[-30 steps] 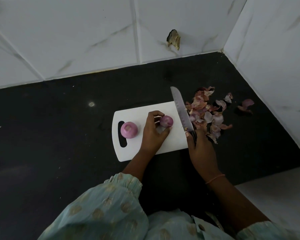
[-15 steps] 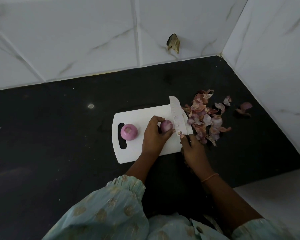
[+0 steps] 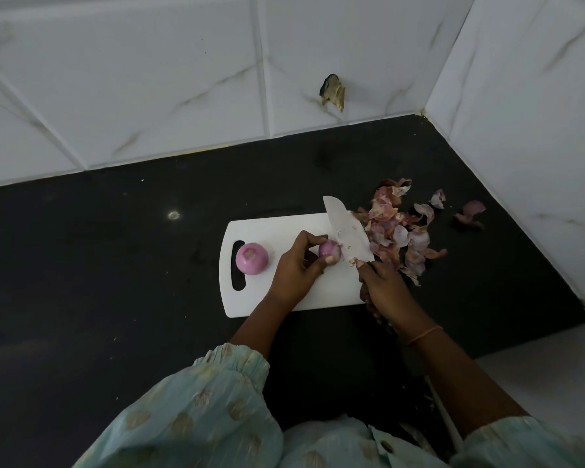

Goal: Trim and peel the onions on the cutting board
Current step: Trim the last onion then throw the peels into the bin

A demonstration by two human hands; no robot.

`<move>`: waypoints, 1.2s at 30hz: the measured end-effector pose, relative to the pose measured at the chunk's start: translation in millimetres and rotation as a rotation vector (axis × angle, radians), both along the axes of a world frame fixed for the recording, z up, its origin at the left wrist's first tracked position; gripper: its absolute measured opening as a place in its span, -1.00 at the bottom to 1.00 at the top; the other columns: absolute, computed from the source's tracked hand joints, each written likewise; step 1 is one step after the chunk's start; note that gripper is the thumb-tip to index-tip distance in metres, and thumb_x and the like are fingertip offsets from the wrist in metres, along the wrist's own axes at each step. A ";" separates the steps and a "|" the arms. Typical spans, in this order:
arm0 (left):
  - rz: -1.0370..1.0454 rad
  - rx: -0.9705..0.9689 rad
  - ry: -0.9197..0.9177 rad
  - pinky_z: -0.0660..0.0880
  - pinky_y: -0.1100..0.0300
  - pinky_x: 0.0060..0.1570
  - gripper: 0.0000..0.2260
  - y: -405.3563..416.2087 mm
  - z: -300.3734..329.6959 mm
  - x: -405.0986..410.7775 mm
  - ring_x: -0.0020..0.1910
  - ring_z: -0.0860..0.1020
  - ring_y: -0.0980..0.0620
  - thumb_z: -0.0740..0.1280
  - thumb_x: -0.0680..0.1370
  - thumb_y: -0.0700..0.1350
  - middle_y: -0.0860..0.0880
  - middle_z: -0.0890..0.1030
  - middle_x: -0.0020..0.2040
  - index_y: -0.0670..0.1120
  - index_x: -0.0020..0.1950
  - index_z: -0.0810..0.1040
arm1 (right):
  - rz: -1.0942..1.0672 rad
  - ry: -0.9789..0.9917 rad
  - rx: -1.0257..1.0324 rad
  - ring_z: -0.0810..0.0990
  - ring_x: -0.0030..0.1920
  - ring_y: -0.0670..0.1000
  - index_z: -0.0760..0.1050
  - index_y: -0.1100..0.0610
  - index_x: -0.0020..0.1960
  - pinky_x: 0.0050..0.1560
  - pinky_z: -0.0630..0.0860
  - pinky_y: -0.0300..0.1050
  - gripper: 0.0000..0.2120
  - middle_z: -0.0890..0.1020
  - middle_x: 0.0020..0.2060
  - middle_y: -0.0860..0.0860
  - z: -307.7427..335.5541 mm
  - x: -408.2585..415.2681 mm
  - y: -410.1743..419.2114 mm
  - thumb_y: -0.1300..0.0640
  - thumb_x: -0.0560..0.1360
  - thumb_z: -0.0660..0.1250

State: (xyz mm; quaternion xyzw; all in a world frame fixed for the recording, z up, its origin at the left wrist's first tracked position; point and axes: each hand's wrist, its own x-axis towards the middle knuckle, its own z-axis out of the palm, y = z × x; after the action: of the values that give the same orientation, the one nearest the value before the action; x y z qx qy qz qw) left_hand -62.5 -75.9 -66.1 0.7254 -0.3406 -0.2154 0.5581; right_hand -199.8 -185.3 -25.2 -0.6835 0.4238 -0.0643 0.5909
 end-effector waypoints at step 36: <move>0.144 -0.048 -0.009 0.59 0.28 -0.10 -0.60 -3.1 -2.2 -3.5 -0.17 0.62 0.13 0.57 0.38 -0.24 0.01 0.66 0.10 -0.13 0.19 0.61 | 0.052 0.178 -0.049 0.53 -0.32 -0.03 0.51 0.05 -0.17 -0.35 0.40 -0.17 -0.55 0.54 -0.33 -0.03 -0.6 25.7 -3.0 -0.35 0.47 0.24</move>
State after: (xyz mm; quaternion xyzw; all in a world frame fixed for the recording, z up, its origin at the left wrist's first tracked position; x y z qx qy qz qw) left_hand -66.0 -79.0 -68.3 0.7353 -0.2953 -0.1632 0.5878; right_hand -174.1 -188.2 -25.8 -0.7117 0.4549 0.0016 0.5353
